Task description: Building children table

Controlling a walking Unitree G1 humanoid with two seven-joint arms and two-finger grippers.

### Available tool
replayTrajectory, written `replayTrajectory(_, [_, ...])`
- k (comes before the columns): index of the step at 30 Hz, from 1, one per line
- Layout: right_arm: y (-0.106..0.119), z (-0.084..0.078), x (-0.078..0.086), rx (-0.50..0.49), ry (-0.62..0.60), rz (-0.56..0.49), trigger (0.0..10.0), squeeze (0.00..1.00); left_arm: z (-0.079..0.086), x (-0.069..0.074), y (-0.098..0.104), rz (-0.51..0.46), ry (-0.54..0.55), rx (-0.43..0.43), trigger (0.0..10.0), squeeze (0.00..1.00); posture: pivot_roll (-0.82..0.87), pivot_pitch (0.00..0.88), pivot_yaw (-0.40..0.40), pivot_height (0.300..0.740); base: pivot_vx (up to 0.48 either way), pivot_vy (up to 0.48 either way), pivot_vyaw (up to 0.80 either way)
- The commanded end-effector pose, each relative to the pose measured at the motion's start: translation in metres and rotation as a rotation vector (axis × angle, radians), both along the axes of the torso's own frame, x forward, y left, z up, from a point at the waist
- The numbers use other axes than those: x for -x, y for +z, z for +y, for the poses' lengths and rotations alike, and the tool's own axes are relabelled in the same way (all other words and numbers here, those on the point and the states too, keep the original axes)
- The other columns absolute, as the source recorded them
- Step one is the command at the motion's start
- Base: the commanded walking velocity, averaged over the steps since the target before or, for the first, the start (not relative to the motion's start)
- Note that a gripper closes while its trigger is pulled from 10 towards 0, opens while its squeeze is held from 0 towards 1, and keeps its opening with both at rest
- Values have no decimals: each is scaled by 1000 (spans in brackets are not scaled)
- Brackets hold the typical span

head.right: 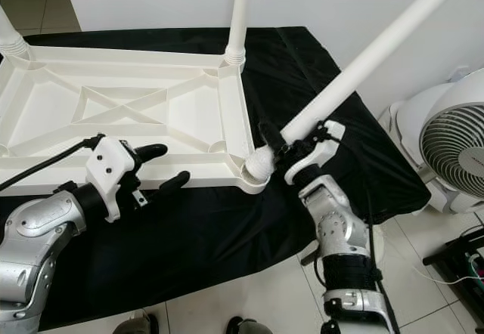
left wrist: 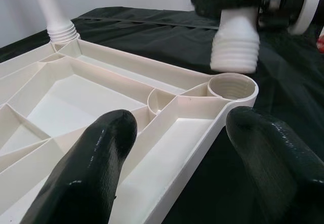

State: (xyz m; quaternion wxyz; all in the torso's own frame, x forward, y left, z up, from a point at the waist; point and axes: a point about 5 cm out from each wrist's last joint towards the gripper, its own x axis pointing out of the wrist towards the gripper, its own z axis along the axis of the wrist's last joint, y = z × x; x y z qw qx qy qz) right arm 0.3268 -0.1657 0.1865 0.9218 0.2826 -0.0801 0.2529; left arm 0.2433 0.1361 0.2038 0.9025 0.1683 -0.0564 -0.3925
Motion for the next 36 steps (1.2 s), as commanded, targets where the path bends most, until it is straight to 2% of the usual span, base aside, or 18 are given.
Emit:
replayTrajectory(1, [18, -1, 1, -34, 19, -50, 10000, 0, -1, -3, 2, -17, 56, 18, 10000, 0, 125, 116, -80, 740, 0, 0, 0])
replayTrajectory(5, [29, 1, 2, -24, 50, -79, 10000, 0, -1, -3, 1, -17, 54, 19, 10000, 0, 124, 111, -86, 740, 0, 0, 0])
replayTrajectory(6, [31, 1, 3, 5, 59, -87, 10000, 0, -2, -3, 1, -16, 53, 20, 10000, 0, 124, 110, -87, 740, 0, 0, 0])
replayTrajectory(7, [32, 2, 3, 51, 65, -94, 10000, 0, -2, -3, 1, -17, 52, 20, 10000, 0, 123, 109, -89, 740, 0, 0, 0])
replayTrajectory(9, [21, 2, 1, 245, 38, -78, 10000, 0, -3, -4, 1, -14, 53, 22, 10000, 0, 123, 105, -91, 740, 0, 0, 0])
replayTrajectory(11, [13, 2, 0, 358, 35, -77, 10000, 0, -3, -5, 2, -12, 54, 27, 10000, 0, 122, 102, -93, 740, 0, 0, 0])
replayTrajectory(14, [10, 5, 3, 413, 49, -96, 10000, 0, -4, -8, 6, -15, 57, 55, 10000, 0, 124, 99, -97, 740, 0, 0, 0])
replayTrajectory(15, [9, 6, 4, 455, 54, -107, 10000, 0, -6, -11, 12, -11, 49, 111, 10000, 0, 127, 96, -100, 740, 0, 0, 0])
replayTrajectory(17, [8, 7, 4, 488, 52, -114, 10000, 0, -8, -13, 18, -8, 39, 152, 10000, 0, 127, 96, -100, 740, 0, 0, 0])
replayTrajectory(18, [5, 7, 2, 505, 54, -107, 10000, 0, -13, -18, 32, -11, -4, 229, 10000, 0, 133, 86, -109, 740, 0, 0, 0])
replayTrajectory(19, [5, 7, 2, 505, 54, -107, 10000, 0, -13, -18, 32, -11, -4, 229, 10000, 0, 133, 86, -109, 740, 0, 0, 0])
replayTrajectory(24, [7, 11, -1, 560, 94, -133, 10000, 0, -25, -30, 56, 8, -96, 357, 10000, 0, 135, 79, -118, 740, 0, 0, 0])
replayTrajectory(25, [7, 11, -1, 560, 94, -133, 10000, 0, -25, -30, 56, 8, -96, 357, 10000, 0, 135, 79, -118, 740, 0, 0, 0])
replayTrajectory(27, [10, 16, -4, 611, 129, -168, 10000, 0, -40, -43, 70, 51, -150, 353, 10000, 0, 133, 72, -117, 740, 0, 0, 0])
replayTrajectory(28, [10, 16, -4, 611, 129, -168, 10000, 0, -40, -43, 70, 51, -150, 353, 10000, 0, 133, 72, -117, 740, 0, 0, 0])
replayTrajectory(30, [13, 21, -6, 649, 169, -201, 10000, 0, -53, -52, 79, 93, -196, 327, 10000, 0, 125, 68, -112, 740, 0, 0, 0])
replayTrajectory(36, [16, 24, -7, 679, 206, -232, 10000, 0, -69, -62, 82, 139, -229, 270, 10000, 0, 125, 60, -112, 740, 0, 0, 0])
